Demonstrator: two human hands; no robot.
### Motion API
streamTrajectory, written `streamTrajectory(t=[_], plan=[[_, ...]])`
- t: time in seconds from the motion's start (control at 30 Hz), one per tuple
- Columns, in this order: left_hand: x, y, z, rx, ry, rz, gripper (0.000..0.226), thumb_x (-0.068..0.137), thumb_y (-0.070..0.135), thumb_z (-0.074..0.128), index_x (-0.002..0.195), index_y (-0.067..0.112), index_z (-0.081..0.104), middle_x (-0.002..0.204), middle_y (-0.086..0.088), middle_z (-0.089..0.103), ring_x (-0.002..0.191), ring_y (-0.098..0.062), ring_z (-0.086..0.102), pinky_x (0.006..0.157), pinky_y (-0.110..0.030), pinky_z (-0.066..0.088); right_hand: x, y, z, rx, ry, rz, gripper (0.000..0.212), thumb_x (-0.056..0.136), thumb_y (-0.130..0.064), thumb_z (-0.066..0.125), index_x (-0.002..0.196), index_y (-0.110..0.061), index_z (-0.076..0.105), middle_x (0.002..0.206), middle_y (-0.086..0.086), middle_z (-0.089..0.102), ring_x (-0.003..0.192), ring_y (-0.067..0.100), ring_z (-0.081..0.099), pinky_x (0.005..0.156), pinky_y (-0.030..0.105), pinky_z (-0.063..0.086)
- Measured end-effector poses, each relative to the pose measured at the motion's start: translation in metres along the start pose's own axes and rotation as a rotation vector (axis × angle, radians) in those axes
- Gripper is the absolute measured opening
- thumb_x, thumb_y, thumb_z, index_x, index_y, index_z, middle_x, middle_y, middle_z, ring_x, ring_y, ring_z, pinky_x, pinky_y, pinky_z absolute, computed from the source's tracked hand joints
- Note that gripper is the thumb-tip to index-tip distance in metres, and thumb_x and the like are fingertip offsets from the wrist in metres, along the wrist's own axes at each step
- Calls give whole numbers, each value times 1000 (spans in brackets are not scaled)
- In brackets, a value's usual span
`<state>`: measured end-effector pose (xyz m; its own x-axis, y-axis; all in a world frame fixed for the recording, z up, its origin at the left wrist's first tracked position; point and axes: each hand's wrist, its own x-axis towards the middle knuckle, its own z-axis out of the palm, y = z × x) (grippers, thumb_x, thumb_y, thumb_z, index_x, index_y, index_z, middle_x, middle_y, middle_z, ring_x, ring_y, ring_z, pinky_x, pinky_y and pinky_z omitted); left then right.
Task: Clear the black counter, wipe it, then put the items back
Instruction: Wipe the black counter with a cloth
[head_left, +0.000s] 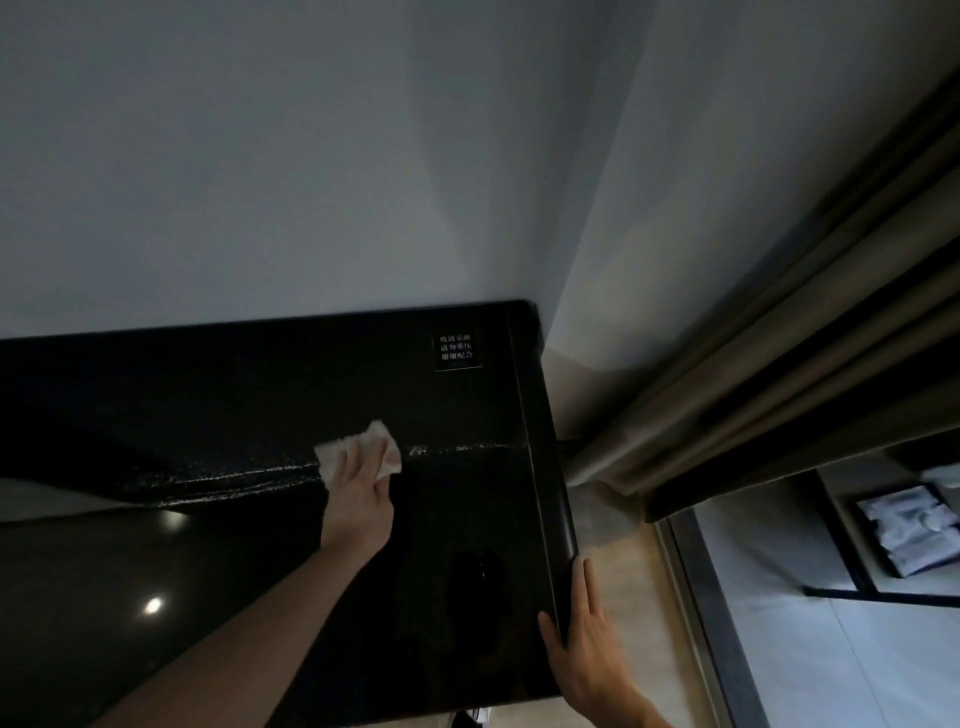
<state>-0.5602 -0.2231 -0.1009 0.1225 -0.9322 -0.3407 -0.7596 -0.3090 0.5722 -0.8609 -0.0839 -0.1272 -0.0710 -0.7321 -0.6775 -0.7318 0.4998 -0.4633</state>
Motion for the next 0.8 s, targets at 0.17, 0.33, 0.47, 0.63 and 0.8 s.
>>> streamTrajectory(t=[0.17, 0.33, 0.47, 0.63, 0.8], plan=[[7, 12, 45, 97, -74, -51, 53, 111, 30, 26, 162, 35, 13, 171, 0, -14, 156, -23, -20, 129, -53, 5, -1, 5, 11, 48, 25, 1, 97, 104, -51, 49, 161, -21, -24, 172, -2, -19, 160, 20, 5, 129, 36, 17], [7, 81, 113, 98, -102, 172, 52, 109, 27, 30, 159, 35, 21, 171, -6, -7, 157, -29, -15, 129, -51, -3, -2, 16, 19, 90, 27, 14, 99, 103, -52, 51, 161, -22, -24, 172, -1, -16, 159, 20, 10, 127, 32, 20], [-1, 156, 162, -54, -310, 240, 48, 110, 32, 33, 158, 34, 32, 172, -7, -4, 157, -29, -15, 129, -52, -2, -7, 17, 14, 104, 9, 42, 96, 105, -48, 49, 160, -21, -24, 172, -2, -19, 160, 18, 4, 128, 31, 16], [12, 219, 144, -376, -459, 247, 45, 110, 31, 38, 154, 25, 43, 169, -4, 19, 158, -26, 7, 129, -39, 5, -14, 14, 0, 151, -2, 45, 94, 106, -45, 50, 161, -23, -23, 172, -4, -19, 160, 20, 8, 129, 38, 19], [28, 190, 84, -352, -156, 325, 43, 109, 27, 40, 151, 34, 46, 171, 5, 18, 158, -16, 4, 129, -40, 6, -12, 2, -8, 169, -33, 49, 95, 104, -48, 51, 162, -26, -21, 172, -3, -16, 156, 22, 24, 126, 37, 28]])
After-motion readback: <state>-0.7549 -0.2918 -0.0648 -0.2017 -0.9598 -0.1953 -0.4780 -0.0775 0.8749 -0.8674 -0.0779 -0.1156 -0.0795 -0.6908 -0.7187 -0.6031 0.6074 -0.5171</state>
